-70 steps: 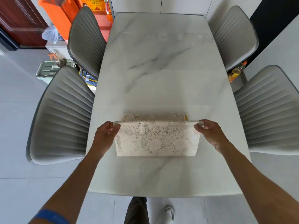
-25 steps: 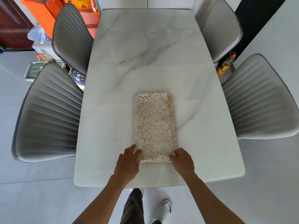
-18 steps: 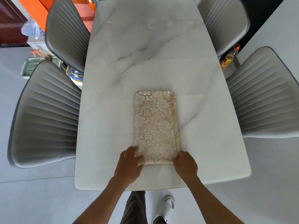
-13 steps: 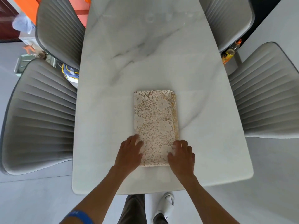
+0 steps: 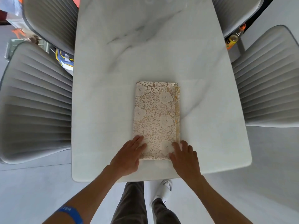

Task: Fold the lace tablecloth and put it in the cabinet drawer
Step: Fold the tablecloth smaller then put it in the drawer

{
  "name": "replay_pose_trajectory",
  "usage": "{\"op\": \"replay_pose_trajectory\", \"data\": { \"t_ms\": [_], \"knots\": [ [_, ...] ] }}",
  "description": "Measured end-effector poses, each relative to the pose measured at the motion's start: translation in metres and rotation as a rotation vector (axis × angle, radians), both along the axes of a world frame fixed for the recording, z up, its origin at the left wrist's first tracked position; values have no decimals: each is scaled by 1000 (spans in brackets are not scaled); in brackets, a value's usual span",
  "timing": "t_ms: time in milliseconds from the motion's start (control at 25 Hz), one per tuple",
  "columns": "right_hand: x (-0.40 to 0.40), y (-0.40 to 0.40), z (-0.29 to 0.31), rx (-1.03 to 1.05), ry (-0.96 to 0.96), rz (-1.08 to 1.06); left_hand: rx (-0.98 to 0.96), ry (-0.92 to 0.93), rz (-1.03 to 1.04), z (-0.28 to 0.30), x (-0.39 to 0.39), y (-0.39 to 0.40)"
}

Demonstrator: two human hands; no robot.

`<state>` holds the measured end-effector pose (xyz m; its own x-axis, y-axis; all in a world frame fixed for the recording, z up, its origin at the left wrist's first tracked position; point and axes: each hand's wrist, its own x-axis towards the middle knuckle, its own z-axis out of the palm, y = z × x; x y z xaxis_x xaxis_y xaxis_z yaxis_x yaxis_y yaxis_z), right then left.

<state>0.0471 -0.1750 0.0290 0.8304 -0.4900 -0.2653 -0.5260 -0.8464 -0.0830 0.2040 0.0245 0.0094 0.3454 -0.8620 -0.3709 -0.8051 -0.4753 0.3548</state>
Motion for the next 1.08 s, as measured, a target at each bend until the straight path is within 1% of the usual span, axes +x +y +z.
{"op": "replay_pose_trajectory", "data": {
  "t_ms": [40, 80, 120, 160, 240, 280, 400, 520, 600, 680, 720, 760, 800, 840, 880, 920, 960, 1000, 1040, 1080],
  "knots": [
    [-7, 3, -1, 85, -63, -52, -6, 44, 8, -1, -3, 5],
    [-9, 3, -1, 234, -106, -172, -4, 60, 2, -1, -2, 9],
    [-8, -1, -1, 409, -102, -302, 1, 48, -12, -1, 1, 11],
    [-5, -7, -1, 550, -67, -378, -4, 28, -14, -2, 2, 11],
    [5, -21, 3, 774, -20, -401, -44, 3, 27, 0, 3, 7],
    [10, -26, 6, 930, -20, -432, -62, 3, 55, 2, 2, 3],
    [17, -39, 19, 1315, -11, -569, -93, 12, 62, 1, 0, 2],
    [13, -53, 25, 1712, -179, -824, -146, 46, 18, -1, 12, 7],
    [10, -58, 26, 1865, -274, -929, -230, 127, 92, -1, 23, 0],
    [8, -61, 23, 1942, -345, -991, -336, 182, 132, 0, 33, -9],
    [7, -60, 24, 1899, -378, -950, -371, 170, 117, -1, 36, -12],
    [6, -59, 24, 1741, -388, -810, -375, 141, 89, 0, 39, -14],
    [4, -59, 24, 1442, -342, -575, -355, 109, 60, -1, 40, -15],
    [2, -59, 21, 1034, -273, -311, -320, 90, 38, 0, 42, -15],
    [-1, -61, 17, 616, -208, -111, -284, 85, 18, 0, 45, -14],
    [-3, -65, 13, 323, -182, 6, -254, 93, -4, 1, 47, -14],
    [-2, -69, 9, 195, -197, 75, -226, 117, -16, 2, 50, -13],
    [0, -72, 7, 211, -237, 112, -200, 166, -3, 5, 53, -14],
    [4, -76, 8, 385, -285, 87, -171, 246, 43, 9, 58, -14],
    [9, -80, 10, 657, -333, -13, -145, 341, 123, 14, 63, -17]
  ]
}}
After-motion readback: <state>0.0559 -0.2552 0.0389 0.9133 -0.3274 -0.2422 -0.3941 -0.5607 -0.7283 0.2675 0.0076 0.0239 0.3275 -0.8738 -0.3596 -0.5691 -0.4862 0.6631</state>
